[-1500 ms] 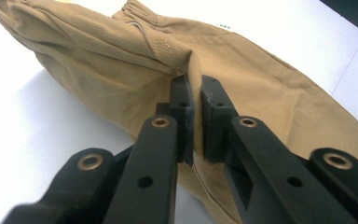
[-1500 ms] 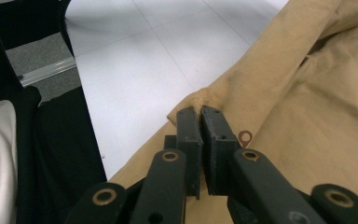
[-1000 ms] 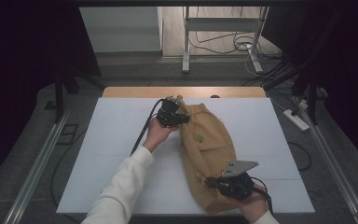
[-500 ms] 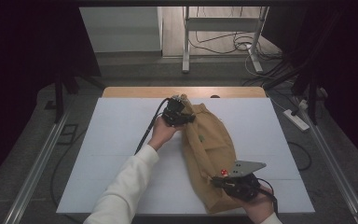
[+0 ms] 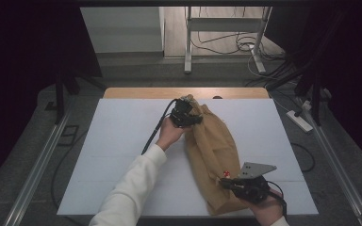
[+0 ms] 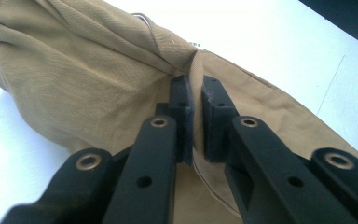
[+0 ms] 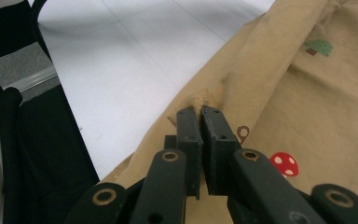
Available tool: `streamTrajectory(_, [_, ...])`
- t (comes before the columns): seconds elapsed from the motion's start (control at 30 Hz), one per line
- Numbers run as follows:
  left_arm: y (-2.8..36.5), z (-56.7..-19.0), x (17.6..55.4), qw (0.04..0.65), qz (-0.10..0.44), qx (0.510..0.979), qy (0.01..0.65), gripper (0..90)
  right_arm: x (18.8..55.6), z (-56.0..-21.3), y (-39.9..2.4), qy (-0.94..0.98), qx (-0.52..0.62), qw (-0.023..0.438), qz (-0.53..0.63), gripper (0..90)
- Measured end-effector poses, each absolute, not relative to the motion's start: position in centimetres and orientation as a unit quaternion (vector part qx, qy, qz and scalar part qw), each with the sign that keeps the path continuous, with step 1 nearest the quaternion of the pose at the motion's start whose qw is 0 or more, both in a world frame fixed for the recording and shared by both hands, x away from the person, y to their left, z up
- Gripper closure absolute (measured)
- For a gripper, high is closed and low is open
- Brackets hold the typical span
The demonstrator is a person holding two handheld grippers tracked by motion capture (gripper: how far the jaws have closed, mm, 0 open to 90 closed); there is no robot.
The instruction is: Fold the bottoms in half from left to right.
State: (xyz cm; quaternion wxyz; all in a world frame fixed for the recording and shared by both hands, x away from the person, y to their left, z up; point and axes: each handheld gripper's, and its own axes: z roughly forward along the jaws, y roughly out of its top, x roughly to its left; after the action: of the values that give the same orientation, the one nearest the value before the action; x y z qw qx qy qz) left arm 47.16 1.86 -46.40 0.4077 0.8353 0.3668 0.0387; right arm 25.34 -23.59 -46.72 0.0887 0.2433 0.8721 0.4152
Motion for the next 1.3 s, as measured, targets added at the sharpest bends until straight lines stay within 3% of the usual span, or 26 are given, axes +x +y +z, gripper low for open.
streamTrajectory(1.3, [-2.2,-47.2,48.0,0.410,0.028,0.841,0.353,79.8,24.8,-47.3,-25.9,0.870,0.274,0.102,0.396,85.9])
